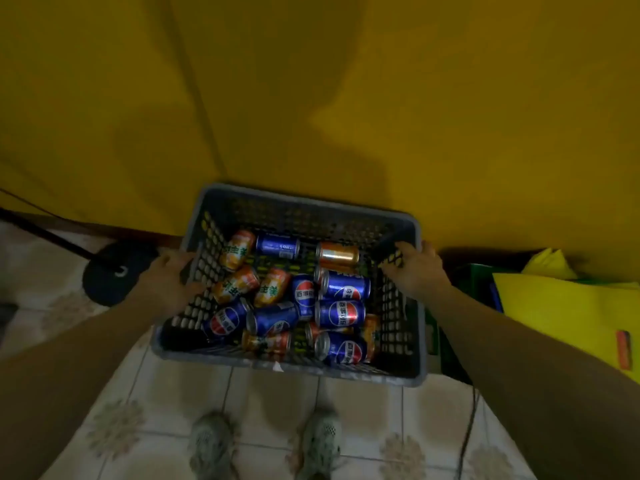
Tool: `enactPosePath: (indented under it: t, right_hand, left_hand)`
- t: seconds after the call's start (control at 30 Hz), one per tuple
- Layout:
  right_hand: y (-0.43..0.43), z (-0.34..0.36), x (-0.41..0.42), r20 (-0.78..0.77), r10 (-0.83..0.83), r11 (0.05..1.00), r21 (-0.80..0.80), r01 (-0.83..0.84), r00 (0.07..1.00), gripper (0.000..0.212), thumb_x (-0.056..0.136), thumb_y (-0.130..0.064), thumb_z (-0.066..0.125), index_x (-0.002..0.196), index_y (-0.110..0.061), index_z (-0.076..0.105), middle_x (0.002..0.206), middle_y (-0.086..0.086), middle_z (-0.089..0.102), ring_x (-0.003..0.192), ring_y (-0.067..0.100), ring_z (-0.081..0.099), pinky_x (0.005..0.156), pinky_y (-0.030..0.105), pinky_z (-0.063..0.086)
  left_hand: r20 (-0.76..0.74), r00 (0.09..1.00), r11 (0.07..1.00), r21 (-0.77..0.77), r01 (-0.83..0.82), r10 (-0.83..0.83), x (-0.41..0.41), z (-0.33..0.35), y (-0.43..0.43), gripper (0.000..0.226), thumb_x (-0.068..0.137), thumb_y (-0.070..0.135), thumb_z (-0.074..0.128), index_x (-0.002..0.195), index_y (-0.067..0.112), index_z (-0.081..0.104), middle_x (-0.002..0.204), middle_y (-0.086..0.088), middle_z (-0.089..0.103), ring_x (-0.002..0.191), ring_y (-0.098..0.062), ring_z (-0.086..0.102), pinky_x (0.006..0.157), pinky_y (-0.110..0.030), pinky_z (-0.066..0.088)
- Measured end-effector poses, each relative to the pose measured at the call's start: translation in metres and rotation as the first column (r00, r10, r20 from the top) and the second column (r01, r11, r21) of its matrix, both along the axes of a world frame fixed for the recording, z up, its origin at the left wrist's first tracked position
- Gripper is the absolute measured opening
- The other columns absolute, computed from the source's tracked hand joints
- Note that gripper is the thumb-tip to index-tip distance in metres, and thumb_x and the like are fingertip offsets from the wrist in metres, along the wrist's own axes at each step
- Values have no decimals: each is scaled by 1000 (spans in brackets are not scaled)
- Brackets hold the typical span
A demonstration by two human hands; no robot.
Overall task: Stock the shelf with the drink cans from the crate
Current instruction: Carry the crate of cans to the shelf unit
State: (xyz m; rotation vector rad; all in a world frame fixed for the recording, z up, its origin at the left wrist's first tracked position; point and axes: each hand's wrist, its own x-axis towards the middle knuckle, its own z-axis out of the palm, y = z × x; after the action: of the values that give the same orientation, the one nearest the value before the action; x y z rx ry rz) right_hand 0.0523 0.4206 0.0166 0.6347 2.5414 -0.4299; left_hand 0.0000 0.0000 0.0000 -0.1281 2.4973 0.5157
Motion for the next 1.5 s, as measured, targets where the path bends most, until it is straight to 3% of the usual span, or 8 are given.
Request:
enactPosePath:
  t: [0.17, 0.3, 0.57, 0.7, 0.97, 1.07, 1.2, 1.5]
  right_hand:
    - [24, -69, -6, 64, -193, 981, 14, 193, 979, 75, 90, -59, 51, 150, -46, 9, 161, 11, -7, 144, 42, 10, 107, 51, 36]
    - [31, -100, 6, 29, -282, 954, -101, 284, 959, 80, 90, -54, 55, 150, -46, 4, 148, 16, 35, 107, 39, 56, 77, 41, 55]
    - [34, -102, 18, -74, -380, 909, -215, 358, 922, 71, 92, -47, 59, 148, -50, 15, 127, 9, 58, 68, 20, 62, 46, 23, 44]
    - [34, -99, 17, -63, -432, 859, -333, 389, 900, 73, 91, -38, 63, 147, -52, 18, 131, 8, 55, 70, 21, 66, 50, 24, 50]
    - [18, -55, 32, -117, -428, 895, -194, 402, 896, 70, 89, -54, 57, 148, -49, 20, 138, 11, 53, 91, 30, 64, 70, 35, 56]
    - [11, -16, 42, -139, -413, 906, -160, 391, 900, 71, 89, -53, 57, 150, -43, 21, 140, 8, 53, 104, 32, 61, 81, 41, 57]
    - [-1, 46, 74, -162, -417, 907, -142, 398, 894, 71, 90, -51, 57, 150, -42, 21, 130, 10, 60, 87, 29, 64, 72, 37, 57]
    - [-35, 194, 185, -304, -575, 811, -86, 579, 760, 67, 89, -50, 60, 148, -38, 32, 137, 7, 56, 109, 32, 60, 87, 39, 54]
  left_hand:
    - [64, 996, 997, 22, -69, 67, -13, -51, 2, 63, 92, 37, 59, 147, 26, 31, 153, -14, 18, 118, -44, 45, 88, -48, 46]
    - [-55, 995, 995, 53, -86, 88, -8, -75, -9, 63, 90, 36, 60, 146, 34, 31, 134, -20, 44, 74, -36, 56, 60, -38, 48]
    - [-30, 989, 984, 117, -138, 142, -4, -76, -10, 72, 90, 27, 63, 144, 50, 22, 130, -9, 57, 60, -32, 60, 49, -35, 47]
    - [-18, 988, 978, 145, -147, 151, -11, -77, -9, 70, 89, 24, 65, 143, 49, 28, 137, 0, 51, 67, -21, 56, 57, -33, 49]
    - [-6, 983, 971, 159, -178, 181, -15, -21, -10, 70, 90, 18, 65, 146, 41, 30, 81, 4, 58, 66, -42, 61, 51, -41, 50]
    - [-22, 987, 968, 199, -150, 157, -12, 21, -16, 73, 89, 15, 65, 148, 37, 28, 112, 0, 57, 62, -28, 59, 48, -32, 47]
    - [-43, 996, 974, 216, -72, 84, 8, 80, -25, 79, 86, 10, 68, 149, 31, 25, 131, -7, 52, 74, -15, 56, 57, -26, 44]
    - [-125, 986, 923, 355, 147, -109, 22, 213, -20, 73, 83, 11, 71, 145, 26, 37, 141, -11, 46, 111, -32, 55, 84, -34, 49]
